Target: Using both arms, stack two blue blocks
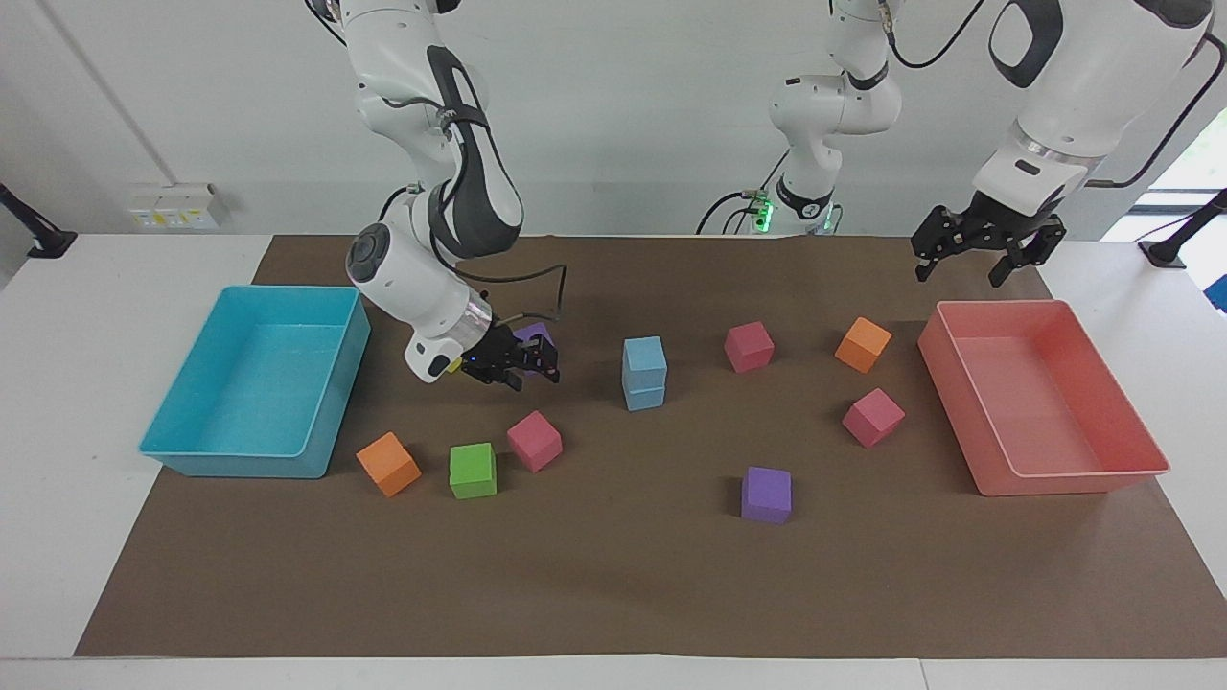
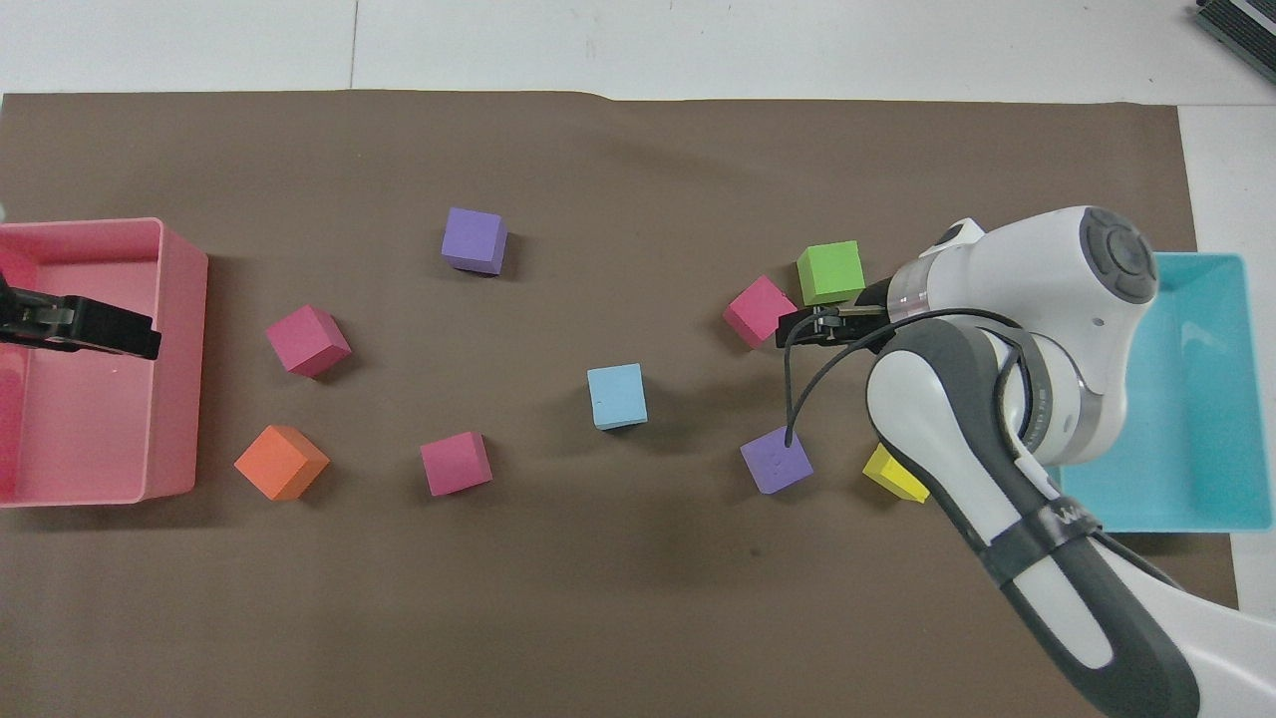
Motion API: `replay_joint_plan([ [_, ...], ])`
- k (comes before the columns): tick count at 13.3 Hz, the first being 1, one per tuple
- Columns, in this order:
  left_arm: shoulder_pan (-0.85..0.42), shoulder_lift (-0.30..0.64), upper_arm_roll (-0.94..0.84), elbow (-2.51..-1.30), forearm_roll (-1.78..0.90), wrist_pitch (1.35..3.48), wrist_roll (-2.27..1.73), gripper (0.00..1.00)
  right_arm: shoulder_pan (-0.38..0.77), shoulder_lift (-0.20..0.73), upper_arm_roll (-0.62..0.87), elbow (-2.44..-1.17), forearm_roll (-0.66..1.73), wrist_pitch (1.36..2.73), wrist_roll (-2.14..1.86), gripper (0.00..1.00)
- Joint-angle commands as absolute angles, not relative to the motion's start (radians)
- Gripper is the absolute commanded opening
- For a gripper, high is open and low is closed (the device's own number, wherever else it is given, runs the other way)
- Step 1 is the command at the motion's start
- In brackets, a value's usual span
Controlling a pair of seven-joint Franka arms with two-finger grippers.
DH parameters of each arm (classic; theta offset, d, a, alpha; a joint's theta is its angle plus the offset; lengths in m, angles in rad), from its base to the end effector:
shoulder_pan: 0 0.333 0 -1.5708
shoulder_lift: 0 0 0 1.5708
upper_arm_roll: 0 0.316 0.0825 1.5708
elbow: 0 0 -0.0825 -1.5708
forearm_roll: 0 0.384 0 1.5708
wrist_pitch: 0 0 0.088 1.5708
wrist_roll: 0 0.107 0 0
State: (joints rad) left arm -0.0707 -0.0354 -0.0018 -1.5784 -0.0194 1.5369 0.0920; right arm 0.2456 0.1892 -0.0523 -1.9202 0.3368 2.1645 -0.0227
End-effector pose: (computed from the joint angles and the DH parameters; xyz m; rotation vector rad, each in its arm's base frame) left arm 0.5386 -0.0413 0.6373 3.1116 -0.2574 -0.0092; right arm 0.5932 0.1307 0.4016 -2.8629 -0.0507 -0.0460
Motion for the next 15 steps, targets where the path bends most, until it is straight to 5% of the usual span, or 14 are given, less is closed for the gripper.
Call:
replay_joint_plan([
  [1, -0.063, -0.049, -0.009, -1.585, -0.021, 1.523, 0.1, 1.0, 0.206, 0.176, -0.041, -1.837, 0.18, 2.068, -0.002, 1.0],
  [11, -0.063, -0.032, -0.003, -1.529, -0.012, 1.516, 0.107, 1.0, 0.072, 0.088, -0.06, -1.773, 0.045, 1.967, -0.002, 1.0],
  [15, -0.061, -0.044, -0.002, -1.534, -0.014, 1.514, 0.107, 1.0, 0.054, 0.035, -0.104, -1.636, -0.026, 1.754, -0.008, 1.0],
])
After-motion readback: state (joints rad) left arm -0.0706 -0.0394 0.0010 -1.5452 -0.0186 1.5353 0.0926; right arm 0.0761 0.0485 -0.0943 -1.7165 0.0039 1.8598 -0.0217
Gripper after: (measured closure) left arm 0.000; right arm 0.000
